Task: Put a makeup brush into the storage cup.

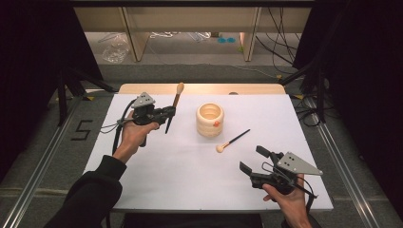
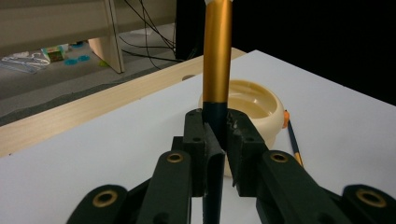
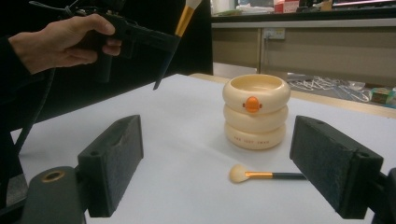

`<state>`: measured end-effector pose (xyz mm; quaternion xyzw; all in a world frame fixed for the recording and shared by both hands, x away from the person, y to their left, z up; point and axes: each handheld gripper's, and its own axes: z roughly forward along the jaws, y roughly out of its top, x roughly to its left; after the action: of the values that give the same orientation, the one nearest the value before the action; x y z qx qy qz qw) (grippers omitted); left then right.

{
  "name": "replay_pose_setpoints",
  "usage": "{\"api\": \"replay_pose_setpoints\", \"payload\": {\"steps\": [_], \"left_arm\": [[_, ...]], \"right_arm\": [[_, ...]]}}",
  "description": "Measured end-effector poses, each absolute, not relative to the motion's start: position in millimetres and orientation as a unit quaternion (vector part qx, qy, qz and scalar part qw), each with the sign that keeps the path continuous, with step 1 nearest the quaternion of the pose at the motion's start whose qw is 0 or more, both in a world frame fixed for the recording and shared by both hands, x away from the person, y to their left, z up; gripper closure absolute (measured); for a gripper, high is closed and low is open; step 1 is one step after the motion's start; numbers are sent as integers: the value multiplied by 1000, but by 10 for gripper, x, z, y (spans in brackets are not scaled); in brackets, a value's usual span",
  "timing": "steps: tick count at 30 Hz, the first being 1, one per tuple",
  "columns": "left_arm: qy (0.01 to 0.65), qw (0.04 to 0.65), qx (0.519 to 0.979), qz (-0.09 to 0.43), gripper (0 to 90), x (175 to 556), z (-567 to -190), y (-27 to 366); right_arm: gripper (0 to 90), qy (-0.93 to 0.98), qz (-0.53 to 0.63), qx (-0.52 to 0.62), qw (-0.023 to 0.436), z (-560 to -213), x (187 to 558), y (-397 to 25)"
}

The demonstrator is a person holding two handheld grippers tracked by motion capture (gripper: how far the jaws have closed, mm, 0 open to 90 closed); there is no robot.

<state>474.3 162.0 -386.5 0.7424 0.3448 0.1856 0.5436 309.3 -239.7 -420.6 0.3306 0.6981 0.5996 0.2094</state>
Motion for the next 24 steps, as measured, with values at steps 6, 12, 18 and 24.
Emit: {"api": "replay_pose_setpoints", "payload": {"steps": [6,12,18,24], "left_arm": [[347,562,727,189,789,4794,-3829,1546],[351,575,715,188,789,4854,-3841,1462],[348,594,699,192,789,4901,-3789,1375],[344,602,694,193,789,4954,-3766,1269]], "right_arm": [[185,698,600,330,209,-4207,3094,-2397],[184,698,600,331,208,-4206,3093,-2398],[184,700,597,331,207,-4204,3092,-2404],[184,703,594,333,206,-4200,3087,-2408]]}}
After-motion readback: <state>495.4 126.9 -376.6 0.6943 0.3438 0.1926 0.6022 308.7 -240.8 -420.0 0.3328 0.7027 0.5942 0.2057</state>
